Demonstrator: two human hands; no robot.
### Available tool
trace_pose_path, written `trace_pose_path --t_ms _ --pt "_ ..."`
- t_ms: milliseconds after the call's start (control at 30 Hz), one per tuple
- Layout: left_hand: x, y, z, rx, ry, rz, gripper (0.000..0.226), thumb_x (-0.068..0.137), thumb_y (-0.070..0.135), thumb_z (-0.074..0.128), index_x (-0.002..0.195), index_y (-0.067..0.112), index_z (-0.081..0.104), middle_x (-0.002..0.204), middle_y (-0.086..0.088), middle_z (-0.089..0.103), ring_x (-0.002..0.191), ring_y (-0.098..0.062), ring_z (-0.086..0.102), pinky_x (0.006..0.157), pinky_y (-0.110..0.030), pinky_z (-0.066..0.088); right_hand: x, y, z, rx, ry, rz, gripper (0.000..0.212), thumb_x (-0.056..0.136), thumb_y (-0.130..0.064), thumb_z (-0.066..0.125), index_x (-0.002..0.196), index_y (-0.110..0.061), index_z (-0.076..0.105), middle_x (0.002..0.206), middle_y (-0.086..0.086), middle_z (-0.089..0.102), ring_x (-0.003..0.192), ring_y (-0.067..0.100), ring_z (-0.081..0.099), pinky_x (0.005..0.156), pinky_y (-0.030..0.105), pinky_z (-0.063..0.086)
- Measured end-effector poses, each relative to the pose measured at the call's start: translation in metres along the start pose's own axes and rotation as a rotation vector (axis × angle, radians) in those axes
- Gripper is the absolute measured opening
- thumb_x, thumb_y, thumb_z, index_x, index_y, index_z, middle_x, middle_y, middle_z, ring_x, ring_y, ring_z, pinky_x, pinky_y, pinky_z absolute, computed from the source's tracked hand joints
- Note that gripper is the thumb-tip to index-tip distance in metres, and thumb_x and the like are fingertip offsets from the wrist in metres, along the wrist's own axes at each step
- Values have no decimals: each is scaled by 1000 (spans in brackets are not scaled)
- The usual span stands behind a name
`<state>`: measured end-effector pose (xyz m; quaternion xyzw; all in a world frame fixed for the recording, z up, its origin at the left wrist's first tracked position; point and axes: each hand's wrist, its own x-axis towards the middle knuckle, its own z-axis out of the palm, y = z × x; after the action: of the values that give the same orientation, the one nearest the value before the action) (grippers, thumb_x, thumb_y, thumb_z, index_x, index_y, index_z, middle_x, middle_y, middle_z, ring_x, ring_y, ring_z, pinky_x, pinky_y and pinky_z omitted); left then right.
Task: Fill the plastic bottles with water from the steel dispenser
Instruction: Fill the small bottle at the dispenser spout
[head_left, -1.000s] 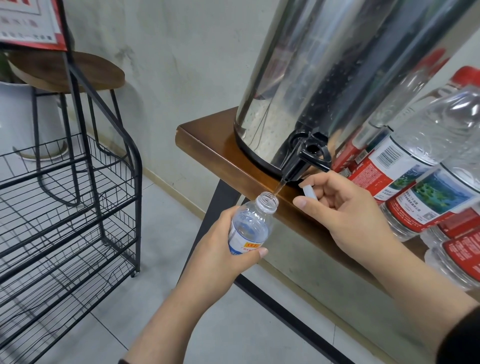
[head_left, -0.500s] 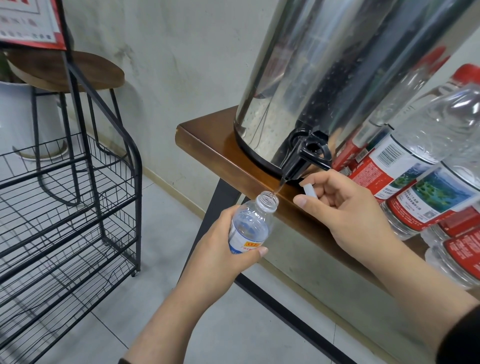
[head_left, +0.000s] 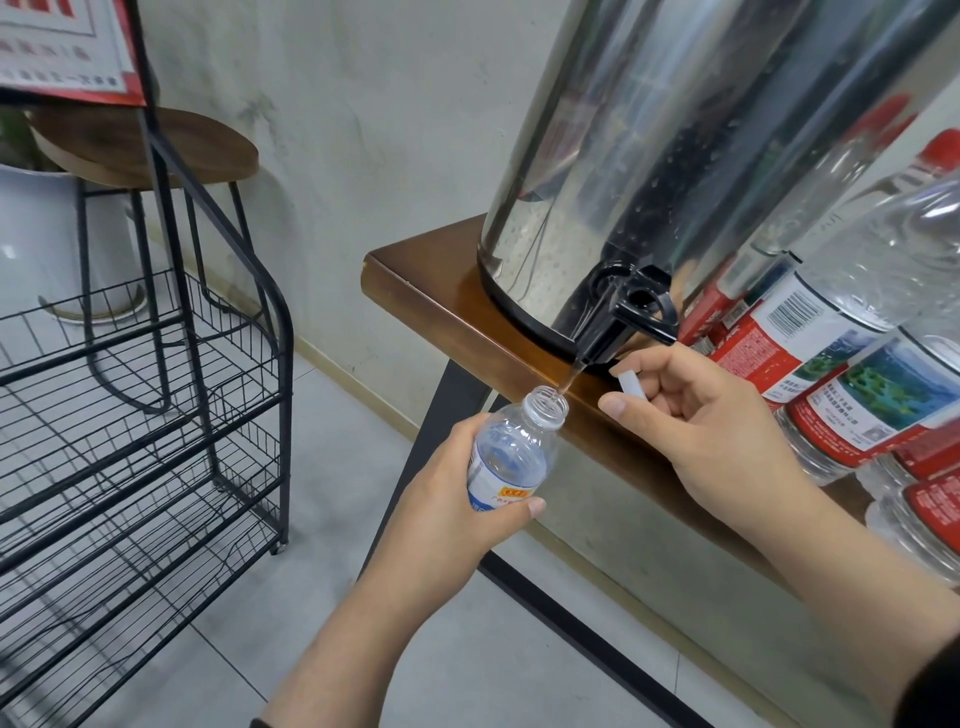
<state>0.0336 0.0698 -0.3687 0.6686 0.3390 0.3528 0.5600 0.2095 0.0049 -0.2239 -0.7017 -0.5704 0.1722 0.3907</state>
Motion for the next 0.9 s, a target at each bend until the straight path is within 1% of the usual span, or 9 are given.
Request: trace_pose_path --t_ms 67,167,267,367,400,467,533,700,900 --pt "0 -1 0 -3 3 0 68 81 41 85 132 56 42 122 27 62 115 -2 62 95 -30 58 0 0 0 -5 -4 4 38 68 -57 73 97 -32 70 86 4 64 69 18 49 62 26 42" --pt "0 0 0 -6 2 1 69 81 40 85 132 56 42 122 27 62 114 -2 63 95 -30 59 0 0 -1 -12 -9 5 37 70 -55 73 98 -31 70 86 5 64 69 18 49 62 24 42" --pt "1 0 0 -10 -4 -3 69 81 41 85 133 56 42 122 28 62 116 -2 62 95 -30 59 0 -1 -1 -21 -5 5 40 68 -57 72 98 -31 70 86 3 65 69 19 50 62 26 43" --pt "1 -1 0 -4 -5 -2 71 81 41 85 134 55 41 123 29 61 116 0 61 95 -28 59 -1 -2 -1 -28 -7 1 37 69 -55 72 97 -32 70 84 2 64 67 17 49 60 22 42" --pt "1 -1 0 -3 -4 -1 70 81 41 85 134 55 42 123 29 61 116 0 61 95 -27 59 -1 -2 -1 -29 -7 -3 37 69 -55 72 97 -32 70 84 3 64 67 19 49 60 22 42" --pt "1 -1 0 -5 0 1 70 81 40 85 133 55 42 122 27 62 115 -1 62 94 -27 59 -1 -2 -1 -31 -5 -3 38 69 -56 72 98 -32 70 86 3 65 70 29 50 62 26 43" --pt "1 -1 0 -6 -1 2 70 81 40 85 133 55 42 123 27 62 115 -2 62 94 -28 59 -1 -2 -1 -35 -7 0 37 70 -55 72 98 -31 70 87 4 65 75 33 53 63 28 43" --pt "1 -3 0 -11 -6 -2 69 81 40 85 132 56 42 122 28 61 115 0 62 95 -30 59 -1 -1 -1 -26 -7 -5 36 69 -57 73 97 -35 70 86 4 65 74 35 52 66 35 43" --pt "2 -3 1 -14 -9 -11 70 81 41 86 132 57 41 122 29 61 116 -2 62 96 -31 59 -1 -1 -1 -33 -10 -7 35 70 -55 73 97 -33 70 86 4 64 75 37 51 65 35 42"
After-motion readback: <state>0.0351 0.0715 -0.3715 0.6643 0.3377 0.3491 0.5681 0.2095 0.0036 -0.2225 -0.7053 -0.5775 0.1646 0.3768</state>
